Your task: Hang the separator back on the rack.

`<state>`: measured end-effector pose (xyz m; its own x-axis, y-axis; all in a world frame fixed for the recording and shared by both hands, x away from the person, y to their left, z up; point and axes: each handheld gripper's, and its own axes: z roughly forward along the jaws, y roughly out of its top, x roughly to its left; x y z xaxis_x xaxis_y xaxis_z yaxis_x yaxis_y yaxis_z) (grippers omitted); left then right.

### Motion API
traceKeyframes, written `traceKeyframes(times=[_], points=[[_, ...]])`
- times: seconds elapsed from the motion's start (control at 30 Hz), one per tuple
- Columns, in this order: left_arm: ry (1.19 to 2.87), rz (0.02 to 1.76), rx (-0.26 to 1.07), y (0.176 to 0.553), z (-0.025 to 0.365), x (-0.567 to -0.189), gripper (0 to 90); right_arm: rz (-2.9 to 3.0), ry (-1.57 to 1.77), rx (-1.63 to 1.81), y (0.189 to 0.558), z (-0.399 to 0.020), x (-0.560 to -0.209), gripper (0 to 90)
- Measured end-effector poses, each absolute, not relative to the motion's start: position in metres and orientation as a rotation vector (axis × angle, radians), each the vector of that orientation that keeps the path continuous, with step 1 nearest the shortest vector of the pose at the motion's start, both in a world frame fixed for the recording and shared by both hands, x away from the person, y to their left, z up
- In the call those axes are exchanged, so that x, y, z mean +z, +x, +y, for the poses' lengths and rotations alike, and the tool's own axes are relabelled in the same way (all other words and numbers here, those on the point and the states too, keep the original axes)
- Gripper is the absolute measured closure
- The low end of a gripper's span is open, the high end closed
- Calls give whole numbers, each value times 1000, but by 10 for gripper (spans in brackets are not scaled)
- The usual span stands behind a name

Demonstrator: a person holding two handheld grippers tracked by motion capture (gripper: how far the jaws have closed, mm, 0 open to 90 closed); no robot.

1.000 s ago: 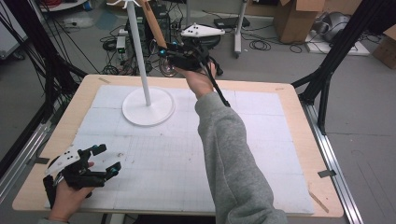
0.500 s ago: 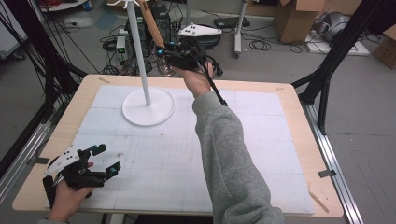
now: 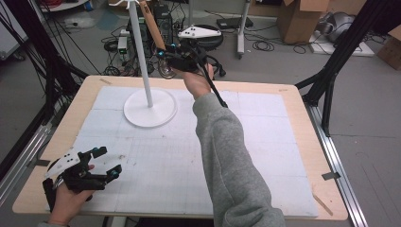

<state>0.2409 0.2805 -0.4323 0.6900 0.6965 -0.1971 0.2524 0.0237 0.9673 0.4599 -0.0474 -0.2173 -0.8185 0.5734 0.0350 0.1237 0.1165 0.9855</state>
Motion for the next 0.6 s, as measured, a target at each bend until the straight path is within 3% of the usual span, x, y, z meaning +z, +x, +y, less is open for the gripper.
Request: traceKeyframes(times=[0.6], points=[[1556, 808, 406, 240, 282, -433, 18, 2048, 699, 1732, 464, -40, -221, 698]])
